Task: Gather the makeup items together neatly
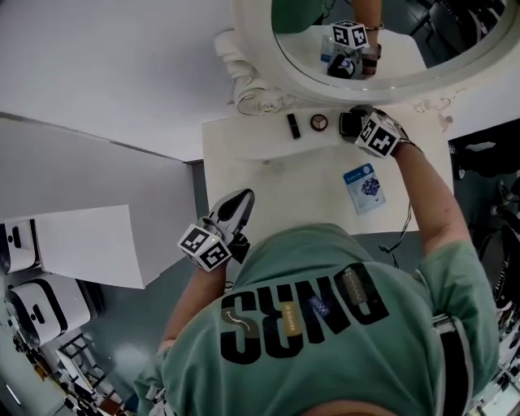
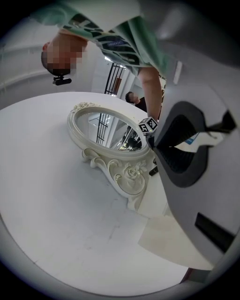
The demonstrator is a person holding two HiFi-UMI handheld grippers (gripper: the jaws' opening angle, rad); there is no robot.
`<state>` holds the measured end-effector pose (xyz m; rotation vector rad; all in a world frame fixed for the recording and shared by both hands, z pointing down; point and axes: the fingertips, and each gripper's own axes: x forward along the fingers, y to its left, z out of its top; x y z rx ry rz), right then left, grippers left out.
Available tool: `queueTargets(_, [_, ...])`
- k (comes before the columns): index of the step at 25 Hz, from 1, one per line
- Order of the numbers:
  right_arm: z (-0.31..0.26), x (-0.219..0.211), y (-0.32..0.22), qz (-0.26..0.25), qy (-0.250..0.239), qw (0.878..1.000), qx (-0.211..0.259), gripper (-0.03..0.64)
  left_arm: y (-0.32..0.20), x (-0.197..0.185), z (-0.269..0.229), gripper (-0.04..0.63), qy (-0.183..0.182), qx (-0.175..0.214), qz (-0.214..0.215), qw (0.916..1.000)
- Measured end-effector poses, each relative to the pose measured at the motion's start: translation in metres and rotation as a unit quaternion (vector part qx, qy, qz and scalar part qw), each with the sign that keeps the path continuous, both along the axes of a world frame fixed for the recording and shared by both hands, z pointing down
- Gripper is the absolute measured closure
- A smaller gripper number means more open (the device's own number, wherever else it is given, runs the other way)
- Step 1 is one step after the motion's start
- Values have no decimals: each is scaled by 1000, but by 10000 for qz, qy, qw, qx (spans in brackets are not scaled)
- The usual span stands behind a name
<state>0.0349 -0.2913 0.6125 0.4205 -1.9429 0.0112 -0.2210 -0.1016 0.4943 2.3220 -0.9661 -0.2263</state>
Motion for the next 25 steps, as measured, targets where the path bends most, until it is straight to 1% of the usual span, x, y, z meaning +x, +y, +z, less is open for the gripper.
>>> queueTargets(3, [1,0,3,-83,106,9999,19,299,6,-16,2,597,6,-9,-118,9999])
queueTargets(6, [-7,2,0,-51,229,9992,338,291,9,-22,3,597,28,-11,-146,9999])
queueTargets(7, [-13,2,-1,12,195,9987,472,288,9,-21,3,597,41,-6,-132,9999])
queueTargets(9, [-30,4,1,312,-135,9973,658,288,8,-16,3,597,58,30,-71,10000])
queueTargets(11, [-46,7,13,708,-661,9930,668,288,9,-8,1,597,62,63,-8,10000])
queueTargets(13, [-54,14,34,1004,-1111,9872,555,288,8,5,-2,597,73,76,58,9999])
queueTargets(15, [-50,29,60,1197,-1322,9832,394,288,5,22,-3,597,71,96,177,9998])
queueTargets(18, [-24,57,102,1370,-1310,9818,83,288,2,55,-5,597,54,140,364,9992])
queueTargets(21, [7,81,136,1413,-1222,9821,-251,288,-1,93,-10,597,52,188,517,9985])
queueTargets(23, [25,91,155,1351,-1157,9831,-428,288,-2,118,-11,597,41,188,619,9979])
queueTargets(25, [42,94,171,1149,-1069,9859,-571,288,-2,143,-12,597,25,146,686,9975])
